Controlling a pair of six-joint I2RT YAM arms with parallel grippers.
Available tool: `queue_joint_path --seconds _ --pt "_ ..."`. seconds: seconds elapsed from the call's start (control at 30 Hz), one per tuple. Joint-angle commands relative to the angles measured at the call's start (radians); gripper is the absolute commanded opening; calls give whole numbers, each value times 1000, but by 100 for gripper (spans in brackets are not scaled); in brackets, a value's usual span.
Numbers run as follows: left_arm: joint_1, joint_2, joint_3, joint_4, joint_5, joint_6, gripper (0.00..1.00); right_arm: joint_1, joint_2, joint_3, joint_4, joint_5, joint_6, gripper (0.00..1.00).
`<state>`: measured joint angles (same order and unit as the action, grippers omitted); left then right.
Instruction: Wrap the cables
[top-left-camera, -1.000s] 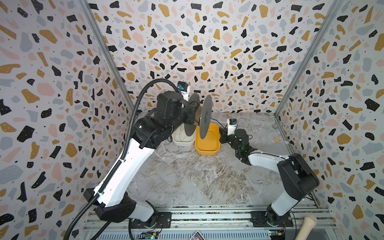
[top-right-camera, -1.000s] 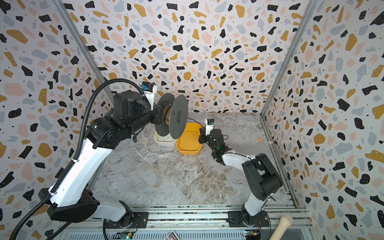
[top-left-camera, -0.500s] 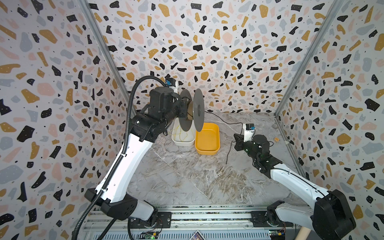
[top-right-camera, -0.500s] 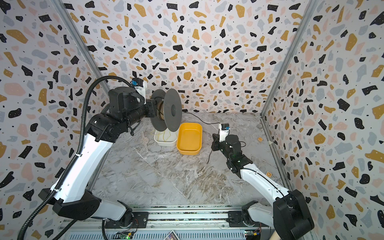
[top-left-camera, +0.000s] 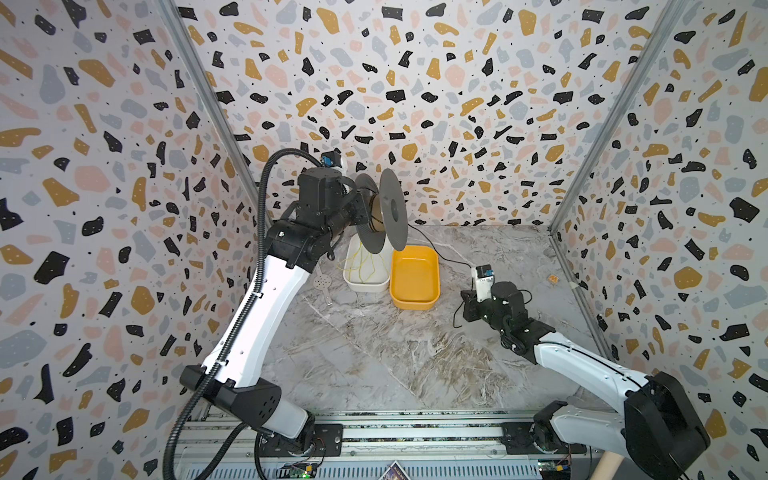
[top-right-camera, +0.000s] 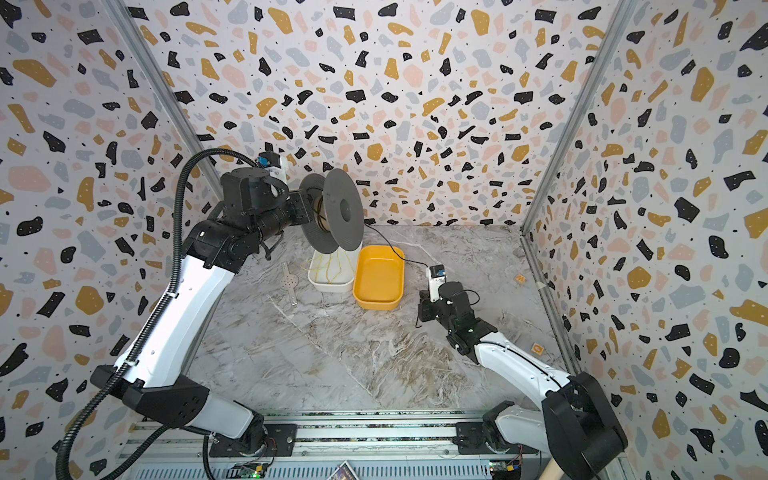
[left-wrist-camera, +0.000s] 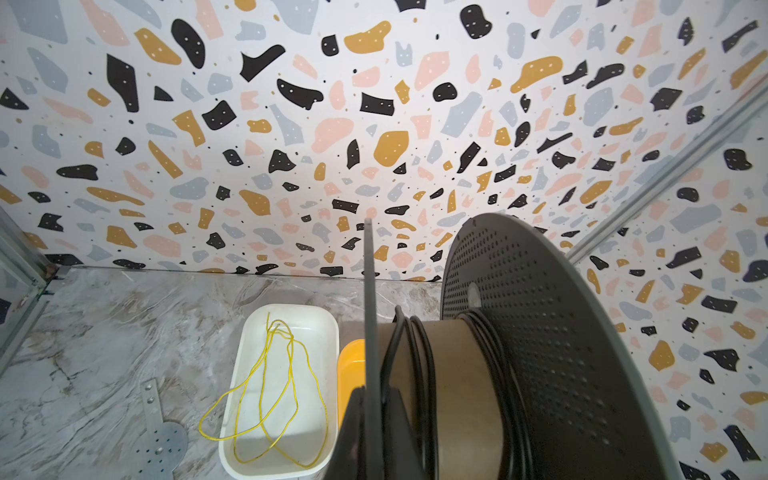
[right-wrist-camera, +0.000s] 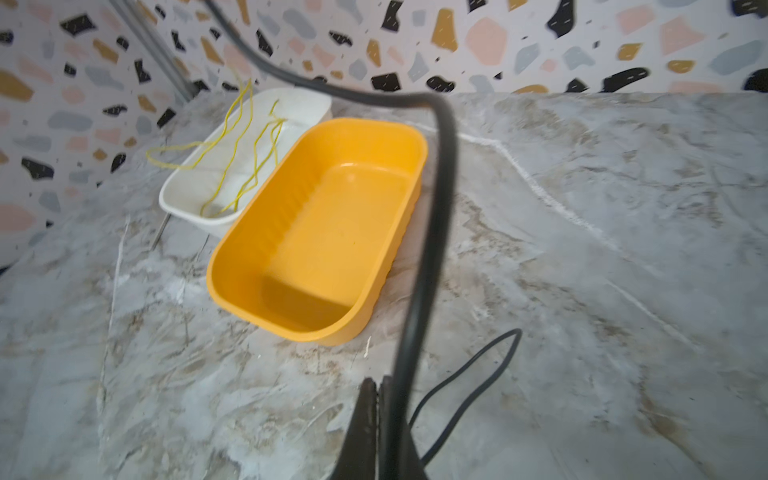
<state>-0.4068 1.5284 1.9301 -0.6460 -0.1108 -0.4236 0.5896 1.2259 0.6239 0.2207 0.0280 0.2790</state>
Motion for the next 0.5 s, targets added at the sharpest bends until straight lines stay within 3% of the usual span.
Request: queue_joint_path --seconds 0.0,0.47 --pt "18 4 35 149 -56 -65 0 100 36 52 -55 106 -65 0" --pt "23 45 -40 274 -231 -78 0 525 258 273 -122 317 -132 0"
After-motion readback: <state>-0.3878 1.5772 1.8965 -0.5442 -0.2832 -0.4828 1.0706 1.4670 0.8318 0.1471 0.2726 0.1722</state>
